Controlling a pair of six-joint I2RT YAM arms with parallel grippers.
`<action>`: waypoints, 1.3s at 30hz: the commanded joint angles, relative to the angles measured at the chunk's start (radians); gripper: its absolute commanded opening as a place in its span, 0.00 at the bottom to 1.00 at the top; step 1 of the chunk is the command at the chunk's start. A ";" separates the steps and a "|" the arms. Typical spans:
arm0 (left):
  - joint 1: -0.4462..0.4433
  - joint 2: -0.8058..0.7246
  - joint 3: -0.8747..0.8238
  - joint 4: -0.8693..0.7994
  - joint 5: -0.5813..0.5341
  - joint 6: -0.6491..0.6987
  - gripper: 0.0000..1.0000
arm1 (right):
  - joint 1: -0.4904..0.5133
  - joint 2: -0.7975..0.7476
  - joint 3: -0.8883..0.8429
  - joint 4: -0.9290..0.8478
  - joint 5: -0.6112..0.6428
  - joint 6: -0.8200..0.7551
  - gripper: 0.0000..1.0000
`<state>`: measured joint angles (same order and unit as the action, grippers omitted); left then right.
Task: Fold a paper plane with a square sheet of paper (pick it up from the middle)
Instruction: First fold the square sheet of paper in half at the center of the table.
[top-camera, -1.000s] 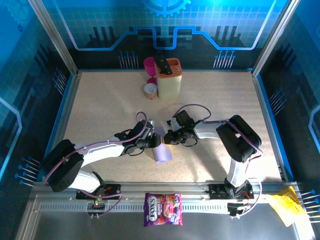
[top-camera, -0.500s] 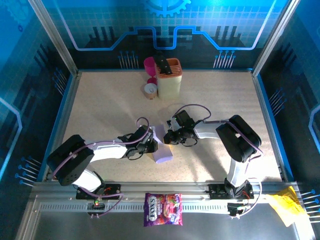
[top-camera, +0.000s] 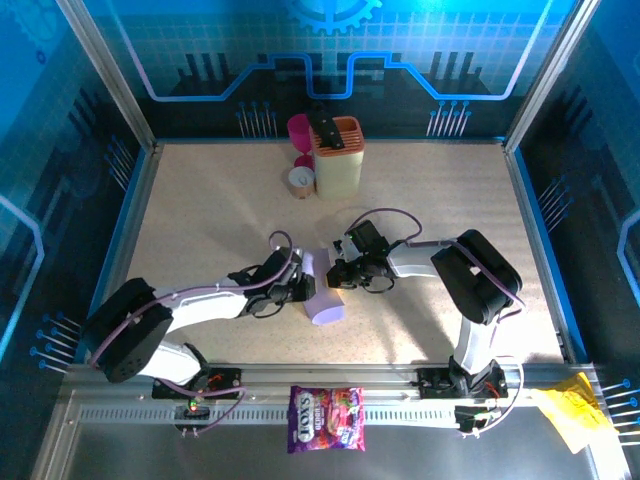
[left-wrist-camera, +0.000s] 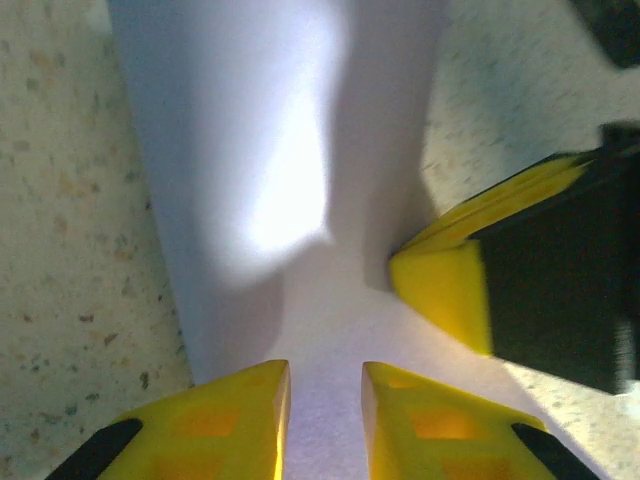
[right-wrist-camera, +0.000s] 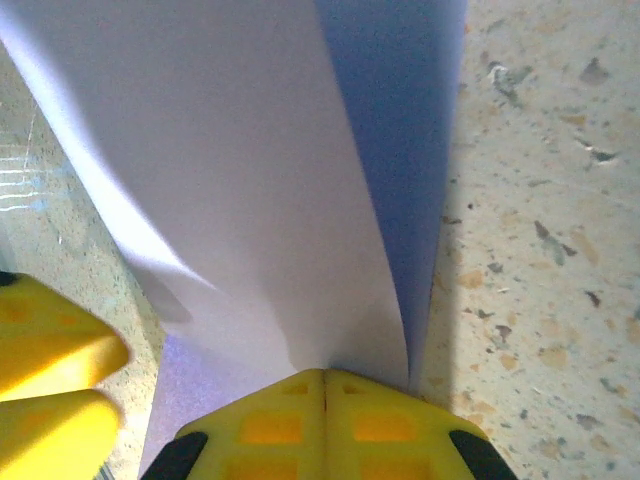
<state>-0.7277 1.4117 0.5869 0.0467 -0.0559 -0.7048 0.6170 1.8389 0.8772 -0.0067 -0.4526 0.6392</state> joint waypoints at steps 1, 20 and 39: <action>0.033 -0.016 0.037 -0.018 0.003 0.043 0.27 | 0.006 0.069 -0.041 -0.075 0.124 0.002 0.00; 0.096 0.159 -0.011 0.121 0.029 0.048 0.19 | 0.004 0.094 -0.045 -0.065 0.129 -0.004 0.00; 0.170 0.149 0.100 0.094 0.075 0.096 0.17 | 0.003 0.118 -0.040 -0.068 0.139 -0.008 0.00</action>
<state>-0.5732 1.5246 0.6712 0.1375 -0.0017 -0.6434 0.6159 1.8526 0.8772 0.0196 -0.4633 0.6392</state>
